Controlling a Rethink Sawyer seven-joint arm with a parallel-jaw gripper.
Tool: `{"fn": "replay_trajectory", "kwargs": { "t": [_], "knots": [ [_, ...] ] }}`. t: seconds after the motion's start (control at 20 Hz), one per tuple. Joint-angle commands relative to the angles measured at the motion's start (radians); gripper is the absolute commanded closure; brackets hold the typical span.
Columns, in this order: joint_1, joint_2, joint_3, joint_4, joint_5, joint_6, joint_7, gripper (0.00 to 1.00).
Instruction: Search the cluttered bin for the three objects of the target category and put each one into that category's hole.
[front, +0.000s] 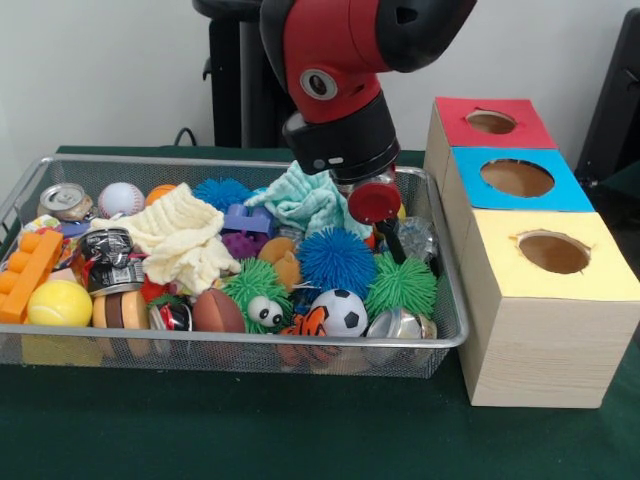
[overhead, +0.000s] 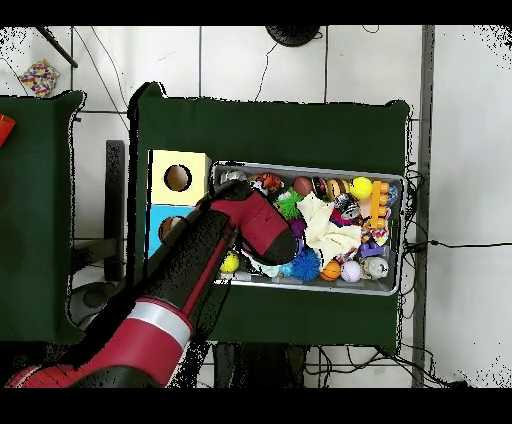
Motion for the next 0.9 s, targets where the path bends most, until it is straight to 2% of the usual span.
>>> {"fn": "replay_trajectory", "kwargs": {
  "t": [0.05,0.35,0.9],
  "knots": [
    [-0.028,0.002,0.184,0.072,0.028,-0.062,-0.130,0.00],
    [-0.044,-0.026,0.201,0.088,0.032,-0.101,-0.161,0.00],
    [-0.046,-0.030,0.212,0.088,0.008,-0.106,-0.152,0.00]
  ]
}}
